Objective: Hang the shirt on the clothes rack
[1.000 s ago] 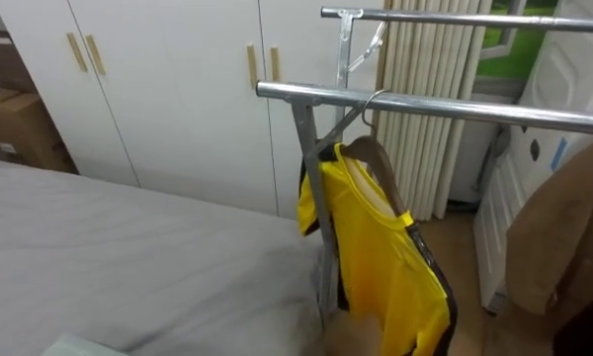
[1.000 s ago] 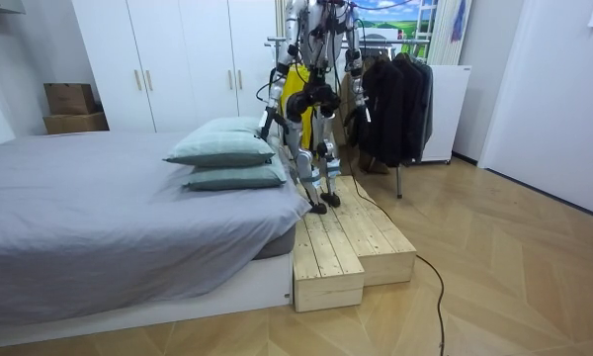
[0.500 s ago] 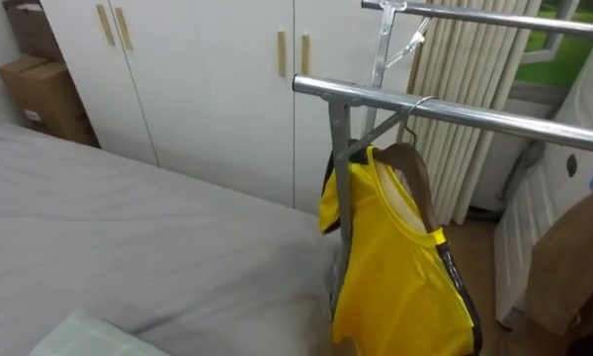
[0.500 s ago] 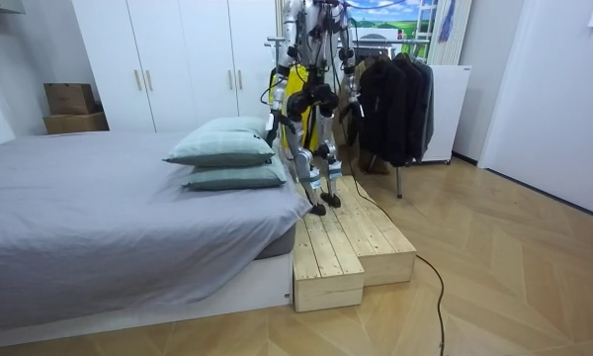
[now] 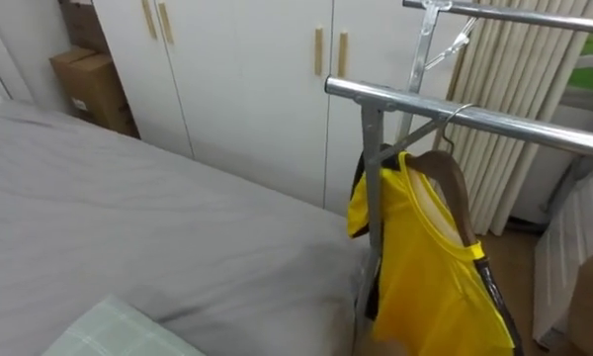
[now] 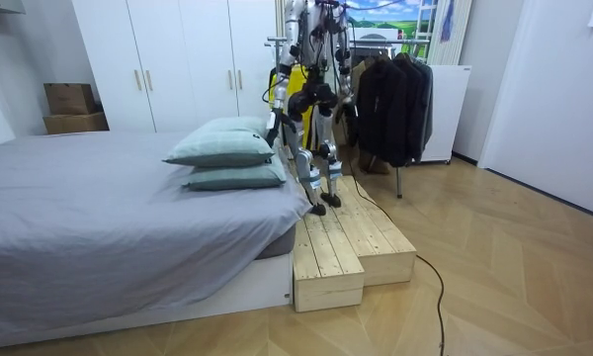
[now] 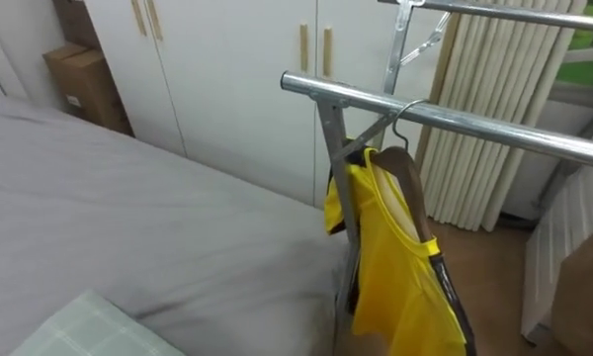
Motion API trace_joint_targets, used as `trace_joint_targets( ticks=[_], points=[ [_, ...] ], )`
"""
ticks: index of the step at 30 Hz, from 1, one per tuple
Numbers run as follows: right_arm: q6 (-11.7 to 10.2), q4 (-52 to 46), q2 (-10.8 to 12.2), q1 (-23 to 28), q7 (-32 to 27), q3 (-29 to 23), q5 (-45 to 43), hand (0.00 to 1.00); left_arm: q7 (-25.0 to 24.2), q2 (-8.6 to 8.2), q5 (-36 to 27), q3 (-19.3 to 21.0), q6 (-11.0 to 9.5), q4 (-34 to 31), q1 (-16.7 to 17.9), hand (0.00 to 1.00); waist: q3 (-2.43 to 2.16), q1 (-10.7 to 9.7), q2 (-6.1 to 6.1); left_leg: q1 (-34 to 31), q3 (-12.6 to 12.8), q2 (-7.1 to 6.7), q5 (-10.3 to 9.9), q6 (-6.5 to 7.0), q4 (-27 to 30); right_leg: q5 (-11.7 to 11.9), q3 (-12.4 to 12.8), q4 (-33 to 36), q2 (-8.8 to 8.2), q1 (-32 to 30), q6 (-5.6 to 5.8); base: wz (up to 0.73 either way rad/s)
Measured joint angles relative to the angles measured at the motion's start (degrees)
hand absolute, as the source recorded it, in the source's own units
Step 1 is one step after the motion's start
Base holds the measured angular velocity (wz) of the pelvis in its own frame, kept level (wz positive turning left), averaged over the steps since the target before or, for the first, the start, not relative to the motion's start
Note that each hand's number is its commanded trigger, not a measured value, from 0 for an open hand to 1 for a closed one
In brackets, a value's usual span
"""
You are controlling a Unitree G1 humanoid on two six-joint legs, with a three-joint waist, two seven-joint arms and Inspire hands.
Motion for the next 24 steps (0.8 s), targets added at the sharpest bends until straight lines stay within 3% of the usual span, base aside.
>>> trace_joint_targets(
  ticks=[2, 3, 7, 10, 13, 14, 15, 16, 17, 18, 20, 21, 24],
  points=[
    [-0.03, 0.45, -0.05, -0.1, 0.34, 0.91, -0.74, 0.0, 0.01, -0.01, -0.05, -0.18, -0.44, 0.13, -0.54, 0.0, -0.07, 0.3, 0.34, -0.73, -1.0, -0.05, 0.01, -0.01, 0.41, 0.0, 0.05, 0.01, 0.0, -0.05, 0.0, 0.33],
    [-0.01, 0.5, -0.11, -0.55, 0.73, 1.86, -2.09, 0.0, 0.06, -0.05, -0.16, -0.32, -1.04, 0.2, -0.39, 0.0, 0.17, 0.52, 0.91, -1.26, -1.65, -0.09, 0.03, -0.03, 0.6, 0.0, -0.47, -0.01, -0.01, -0.05, 0.0, 0.3],
    [-0.36, -0.06, -0.64, -1.41, 1.78, 2.61, -3.41, 0.0, 0.12, -0.32, 0.62, -0.2, -2.88, -0.58, -0.89, 0.0, 0.22, 0.68, 1.76, -4.44, -4.74, -0.2, 0.03, -0.03, 2.78, -0.01, -3.58, -0.06, -0.11, -0.51, 0.0, 0.45],
    [-0.53, -0.31, -1.19, -2.07, 1.8, 3.05, -4.12, 0.0, -0.13, -0.59, 2.46, -0.07, -4.5, -0.83, -0.79, 0.0, 0.06, 1.96, 2.63, -6.77, -7.25, -0.66, 0.74, -0.19, 4.53, -0.05, -7.63, -0.07, -0.26, -0.29, -0.08, 0.6],
    [-0.79, 0.43, -1.45, -4.04, 2.03, 2.9, -4.07, 0.0, -0.99, -0.58, 2.63, 0.35, -4.48, -0.89, -0.52, 0.0, 0.08, 2.25, 2.49, -8.05, -7.44, -1.03, 2.31, -0.37, 4.25, -0.25, -10.68, -0.68, -0.6, -0.08, -0.43, 0.63],
    [-1.29, 0.51, -1.78, -4.61, 2.32, 2.7, -3.83, 0.0, -1.36, -0.74, 2.62, 0.41, -4.48, -0.96, -0.53, 0.0, 0.1, 2.2, 2.32, -8.93, -6.47, -1.09, 3.65, -0.6, 3.64, -0.11, -12.94, -1.72, -1.36, -0.05, -0.97, 0.89],
    [-1.72, 0.43, -2.11, -4.62, 2.48, 2.8, -3.68, 0.0, -1.64, -0.87, 2.6, 0.39, -4.39, -1.05, -0.54, 0.0, -0.03, 2.26, 1.73, -8.8, -2.91, -0.29, 4.56, -1.26, 3.5, -0.21, -16.74, -2.53, -2.52, -0.01, -1.32, 0.9],
    [-1.72, 0.4, -2.24, -4.55, 2.56, 2.79, -3.68, 0.0, -1.85, -0.9, 2.61, 0.39, -4.36, -1.07, -0.62, 0.0, 0.01, 2.4, 1.6, -8.9, -0.39, 0.78, 4.2, -1.12, 5.32, -0.26, -17.94, -2.6, -2.66, 0.23, -1.4, 0.72],
    [-1.68, 0.31, -2.36, -4.4, 2.73, 2.85, -3.69, 0.0, -2.16, -0.89, 2.64, 0.44, -4.33, -1.14, 0.16, 0.0, -0.04, 3.43, 1.37, -8.08, 2.83, 3.48, 2.55, -1.86, 9.08, -0.32, -19.15, -2.59, -2.58, 0.92, -1.47, 0.41],
    [-1.65, 0.27, -2.42, -4.3, 2.9, 2.96, -3.71, 0.0, -2.22, -0.92, 2.64, 0.45, -4.29, -1.15, 0.64, 0.0, -0.04, 3.87, 1.25, -7.4, 3.63, 4.77, 1.88, -2.57, 10.35, -0.37, -19.59, -2.54, -2.49, 1.24, -1.54, 0.45],
    [-1.69, -0.67, -2.49, -4.26, 3.25, 3.57, -3.48, 0.0, -2.27, -1.44, 2.63, 1.82, -3.87, -1.11, 1.99, 0.0, 0.04, 4.98, 0.98, -4.68, 4.04, 8.99, 0.92, -3.95, 11.53, -0.43, -21.5, -1.99, -2.27, 1.42, -1.51, 0.52],
    [-1.86, -1.23, -2.55, -4.38, 3.62, 3.83, -3.37, 0.0, -2.27, -1.83, 2.5, 2.57, -3.41, -0.94, 2.27, 0.0, 0.04, 5.21, 0.97, -3.57, 3.55, 9.84, 0.8, -5.2, 10.78, -0.48, -22.39, -1.65, -2.24, 1.45, -1.4, 0.48],
    [-2.45, -1.03, -2.59, -5.19, 3.73, 3.86, -2.64, 0.0, -2.35, -2.26, 2.01, 2.56, -3.24, -0.96, 2.72, 0.0, 0.23, 5.3, 1.08, -2.66, 1.67, 8.38, 0.6, -6.17, 5.76, -0.13, -23.06, -0.73, -2.21, 2.1, -0.7, 0.5]
  ],
)
